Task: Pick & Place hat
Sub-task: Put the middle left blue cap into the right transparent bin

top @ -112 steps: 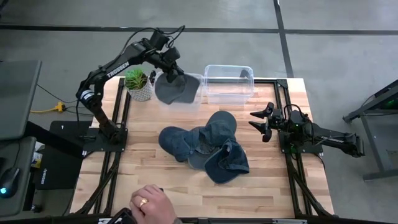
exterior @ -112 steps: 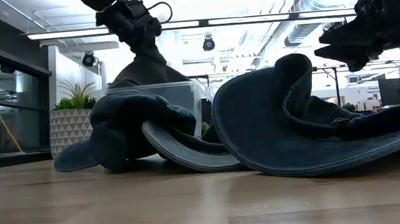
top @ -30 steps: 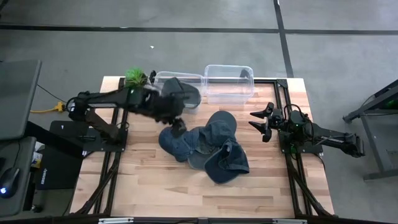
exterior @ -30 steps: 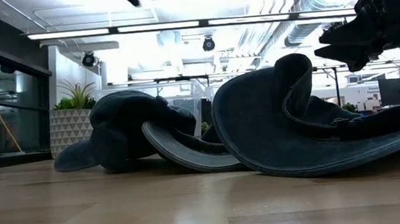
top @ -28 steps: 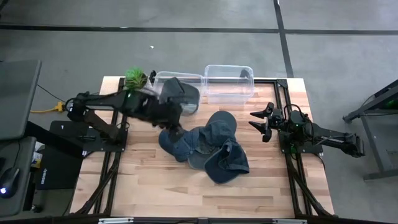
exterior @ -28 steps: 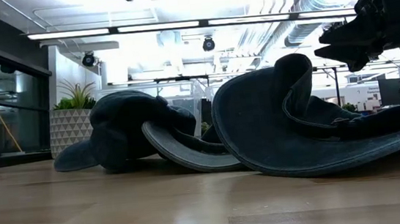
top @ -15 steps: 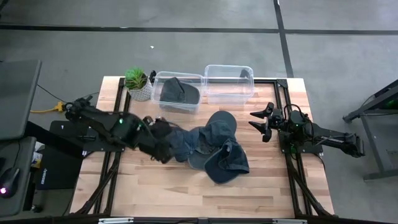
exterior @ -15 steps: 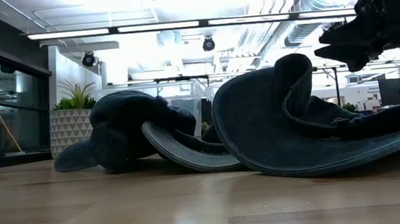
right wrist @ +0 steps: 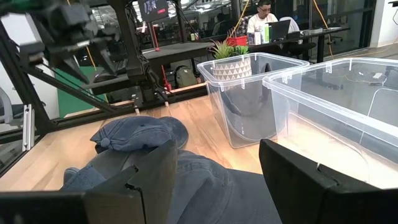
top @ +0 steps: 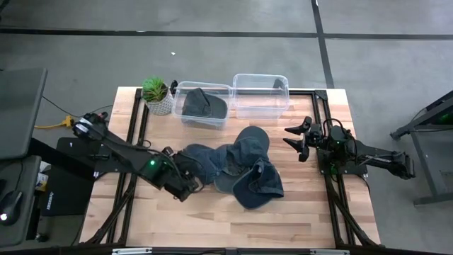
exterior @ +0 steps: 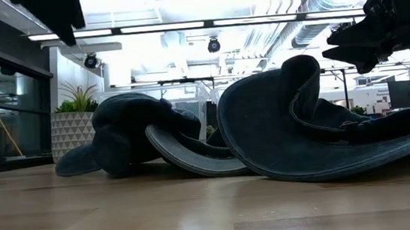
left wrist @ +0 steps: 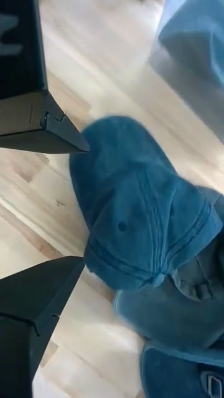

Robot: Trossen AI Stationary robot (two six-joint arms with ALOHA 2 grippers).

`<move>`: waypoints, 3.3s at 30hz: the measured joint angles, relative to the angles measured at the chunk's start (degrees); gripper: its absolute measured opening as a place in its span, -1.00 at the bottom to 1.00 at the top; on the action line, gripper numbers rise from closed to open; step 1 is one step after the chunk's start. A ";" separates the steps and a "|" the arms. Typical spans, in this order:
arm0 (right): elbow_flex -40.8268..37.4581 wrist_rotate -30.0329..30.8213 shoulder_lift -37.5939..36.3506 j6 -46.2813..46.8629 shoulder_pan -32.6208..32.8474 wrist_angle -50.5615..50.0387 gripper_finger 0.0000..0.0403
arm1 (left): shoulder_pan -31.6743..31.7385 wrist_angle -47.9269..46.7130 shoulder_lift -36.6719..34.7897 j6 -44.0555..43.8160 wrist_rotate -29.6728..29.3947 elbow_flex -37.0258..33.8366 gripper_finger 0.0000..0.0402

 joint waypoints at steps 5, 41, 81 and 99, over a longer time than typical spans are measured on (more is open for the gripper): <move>0.00 -0.02 0.00 0.00 0.00 0.01 0.10 | 0.37 10.41 2.54 3.08 -0.79 -4.92 0.13; 0.00 -0.01 0.00 0.00 -0.01 0.02 0.10 | -0.37 26.49 13.97 15.66 -7.48 -5.35 0.51; 0.00 -0.01 0.02 0.00 -0.01 0.07 0.10 | -0.72 8.09 26.43 12.47 -12.76 8.12 0.51; 0.00 -0.02 0.02 0.00 -0.01 0.10 0.10 | 0.84 7.88 29.77 11.78 -8.39 8.10 0.51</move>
